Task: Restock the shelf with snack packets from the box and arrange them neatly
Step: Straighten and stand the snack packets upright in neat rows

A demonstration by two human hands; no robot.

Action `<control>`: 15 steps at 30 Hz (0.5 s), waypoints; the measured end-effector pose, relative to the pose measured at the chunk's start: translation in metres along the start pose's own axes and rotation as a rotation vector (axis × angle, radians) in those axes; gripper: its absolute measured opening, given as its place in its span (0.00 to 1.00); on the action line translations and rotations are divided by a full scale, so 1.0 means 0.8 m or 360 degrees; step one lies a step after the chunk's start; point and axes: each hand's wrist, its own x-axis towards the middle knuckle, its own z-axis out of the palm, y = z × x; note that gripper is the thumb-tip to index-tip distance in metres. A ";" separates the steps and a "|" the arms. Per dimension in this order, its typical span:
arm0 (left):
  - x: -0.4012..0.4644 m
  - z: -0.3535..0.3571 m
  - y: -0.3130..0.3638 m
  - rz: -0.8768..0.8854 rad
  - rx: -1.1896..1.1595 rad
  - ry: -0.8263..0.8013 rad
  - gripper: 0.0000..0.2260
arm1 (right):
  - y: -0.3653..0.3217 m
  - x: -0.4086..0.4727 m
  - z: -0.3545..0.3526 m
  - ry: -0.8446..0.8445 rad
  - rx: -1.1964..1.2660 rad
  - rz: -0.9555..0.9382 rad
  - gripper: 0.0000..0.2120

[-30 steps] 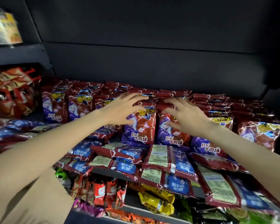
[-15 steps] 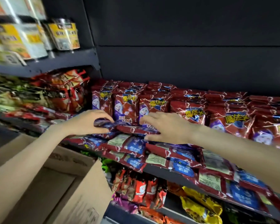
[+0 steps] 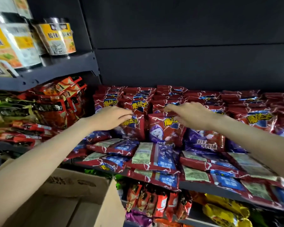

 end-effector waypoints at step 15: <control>0.080 0.047 -0.039 0.0403 0.0248 0.0455 0.30 | 0.021 0.037 0.046 0.0007 -0.0357 0.0108 0.44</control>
